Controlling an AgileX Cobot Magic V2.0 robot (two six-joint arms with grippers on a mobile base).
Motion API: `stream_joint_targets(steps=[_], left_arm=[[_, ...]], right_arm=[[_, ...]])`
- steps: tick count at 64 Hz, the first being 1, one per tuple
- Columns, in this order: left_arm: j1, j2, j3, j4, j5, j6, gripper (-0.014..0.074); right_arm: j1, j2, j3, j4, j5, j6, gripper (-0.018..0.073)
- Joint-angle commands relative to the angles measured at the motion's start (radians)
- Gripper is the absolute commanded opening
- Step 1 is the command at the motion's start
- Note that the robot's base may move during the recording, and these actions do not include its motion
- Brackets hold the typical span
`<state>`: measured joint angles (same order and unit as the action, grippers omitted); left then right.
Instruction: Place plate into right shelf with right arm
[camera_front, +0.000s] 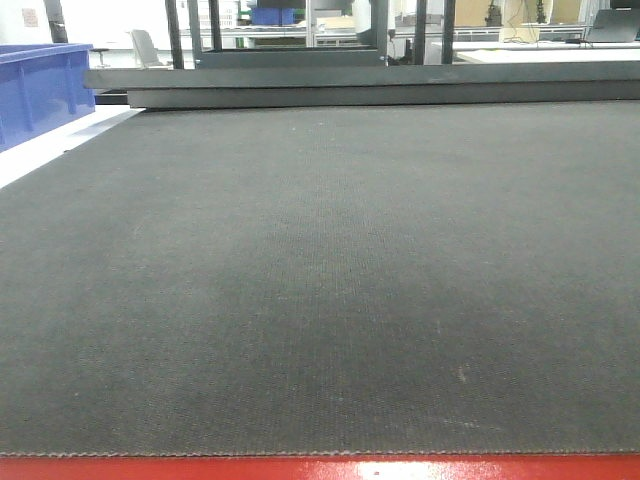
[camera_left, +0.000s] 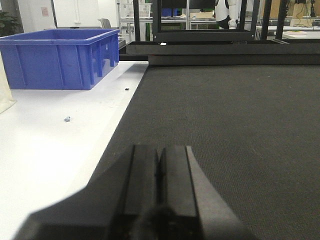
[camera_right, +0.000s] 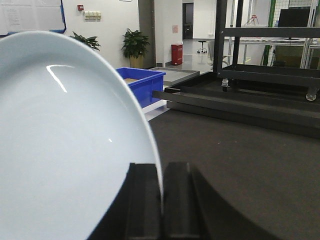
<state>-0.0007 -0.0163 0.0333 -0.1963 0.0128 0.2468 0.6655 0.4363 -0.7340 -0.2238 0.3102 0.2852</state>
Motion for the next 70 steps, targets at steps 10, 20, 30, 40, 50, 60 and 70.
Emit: stream_joint_targets(steps=[10,20,30,40,50,60,70], left_arm=[[0.002,-0.011,0.008,-0.002,-0.089,-0.002,-0.0047],[0.002,-0.011,0.008,-0.002,-0.089,-0.002,-0.0047],[0.002,-0.011,0.008,-0.002,-0.089,-0.002,-0.0047],[0.002,-0.011,0.008,-0.002,-0.089,-0.002,-0.0047],[0.002,-0.011,0.008,-0.002,-0.089,-0.002,-0.0047],[0.002,-0.011,0.008,-0.002,-0.089,-0.002,-0.0047],[0.002,-0.011,0.008,-0.002,-0.089,-0.002,-0.0047]], right_arm=[[0.001,0.005,-0.032,-0.02,-0.101,-0.005,0.0055],[0.001,0.005,-0.032,-0.02,-0.101,-0.005,0.0055],[0.001,0.005,-0.032,-0.02,-0.101,-0.005,0.0055],[0.001,0.005,-0.032,-0.02,-0.101,-0.005,0.0055],[0.001,0.005,-0.032,-0.02,-0.101,-0.005,0.0055],[0.001,0.005,-0.032,-0.02,-0.101,-0.005,0.0055],[0.001,0.005,-0.032,-0.02,-0.101,-0.005,0.0055]])
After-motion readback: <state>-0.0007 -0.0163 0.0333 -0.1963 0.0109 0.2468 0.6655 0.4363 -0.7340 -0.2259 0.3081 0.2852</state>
